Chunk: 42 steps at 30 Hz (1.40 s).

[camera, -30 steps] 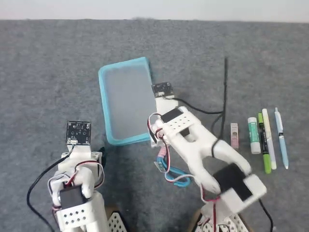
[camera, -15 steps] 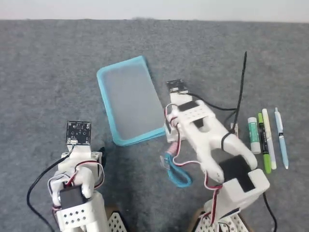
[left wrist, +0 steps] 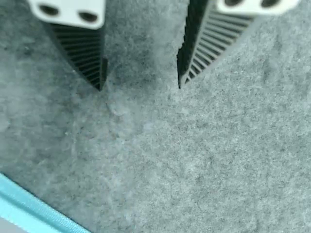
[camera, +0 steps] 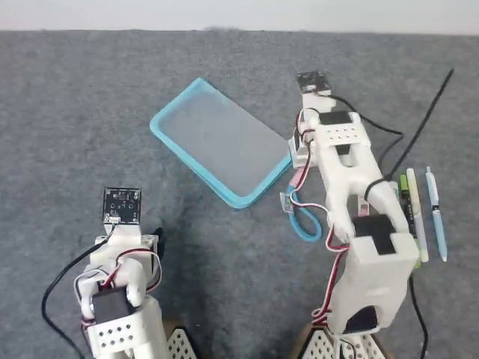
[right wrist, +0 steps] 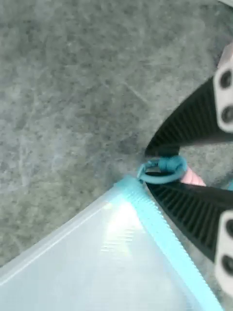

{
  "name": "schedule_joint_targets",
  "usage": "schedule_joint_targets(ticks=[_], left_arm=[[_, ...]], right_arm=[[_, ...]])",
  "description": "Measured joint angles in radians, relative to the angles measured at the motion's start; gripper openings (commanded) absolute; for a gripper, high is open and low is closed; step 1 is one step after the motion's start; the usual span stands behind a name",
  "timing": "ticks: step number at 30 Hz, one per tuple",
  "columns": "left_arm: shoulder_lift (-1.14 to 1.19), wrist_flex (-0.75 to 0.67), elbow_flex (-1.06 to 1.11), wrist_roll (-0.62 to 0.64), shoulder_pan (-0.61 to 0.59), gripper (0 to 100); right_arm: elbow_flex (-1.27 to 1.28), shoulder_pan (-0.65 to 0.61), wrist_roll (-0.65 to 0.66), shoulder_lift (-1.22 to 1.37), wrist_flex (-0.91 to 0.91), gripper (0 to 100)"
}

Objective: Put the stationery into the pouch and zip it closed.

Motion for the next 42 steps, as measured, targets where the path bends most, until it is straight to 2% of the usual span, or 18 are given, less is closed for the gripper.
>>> schedule_joint_targets(ticks=[2,7,22,34,38,42], left_arm=[[0.0,0.0,0.0,0.0,0.0,22],[0.0,0.0,0.0,0.0,0.0,22],[0.0,0.0,0.0,0.0,0.0,22],[0.0,0.0,0.0,0.0,0.0,22],[0.0,0.0,0.0,0.0,0.0,22],[0.0,0.0,0.0,0.0,0.0,22]], right_arm=[[-0.006,0.003,0.002,0.008,0.038,25.3],[-0.009,0.003,-0.034,0.008,0.135,23.6],[0.098,-0.048,-0.213,0.008,0.135,23.1],[0.104,-0.054,-0.215,0.038,0.12,1.3],[0.1,-0.032,-0.209,0.046,0.12,0.6],[0.094,-0.028,-0.117,0.048,0.124,0.6]])
